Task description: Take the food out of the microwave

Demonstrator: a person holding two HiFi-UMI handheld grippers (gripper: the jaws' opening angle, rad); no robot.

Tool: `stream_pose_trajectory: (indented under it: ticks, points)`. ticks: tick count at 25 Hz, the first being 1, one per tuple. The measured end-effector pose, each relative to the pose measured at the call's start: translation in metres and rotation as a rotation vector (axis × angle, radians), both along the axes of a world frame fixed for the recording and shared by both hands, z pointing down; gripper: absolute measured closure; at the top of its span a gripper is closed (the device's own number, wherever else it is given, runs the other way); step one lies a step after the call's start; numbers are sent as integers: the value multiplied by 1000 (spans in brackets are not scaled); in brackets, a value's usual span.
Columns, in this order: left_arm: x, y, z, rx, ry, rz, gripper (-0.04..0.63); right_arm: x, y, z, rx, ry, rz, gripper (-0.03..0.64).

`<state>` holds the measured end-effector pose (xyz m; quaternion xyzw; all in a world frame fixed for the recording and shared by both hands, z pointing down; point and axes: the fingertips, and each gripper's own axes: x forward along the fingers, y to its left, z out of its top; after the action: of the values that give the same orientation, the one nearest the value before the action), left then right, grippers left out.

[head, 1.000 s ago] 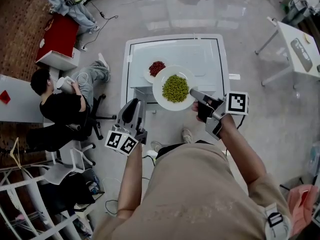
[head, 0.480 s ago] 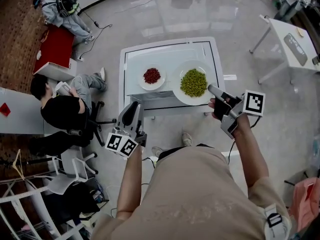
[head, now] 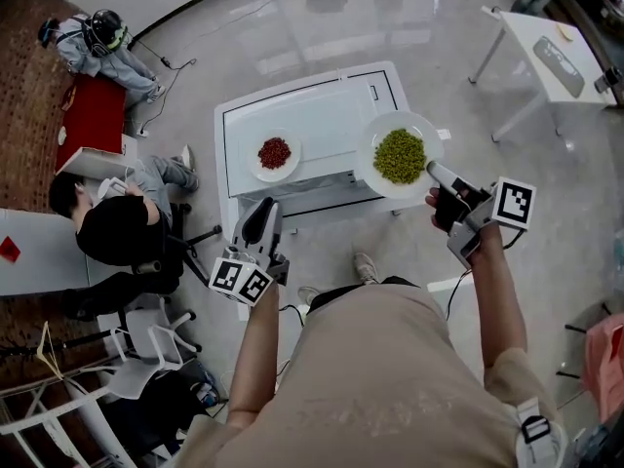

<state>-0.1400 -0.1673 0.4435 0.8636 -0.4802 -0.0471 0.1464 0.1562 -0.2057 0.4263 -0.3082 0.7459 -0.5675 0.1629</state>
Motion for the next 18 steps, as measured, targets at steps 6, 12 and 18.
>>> stream_pose_trajectory:
  ticks: [6, 12, 18]
  points:
    - [14, -10, 10, -13, -6, 31, 543, 41, 7, 19, -18, 0, 84, 600]
    - [30, -9, 27, -31, -22, 79, 545, 77, 17, 43, -25, -35, 183, 600]
    - [36, -6, 58, -83, -40, 100, 545, 109, 25, 93, -72, -30, 261, 600]
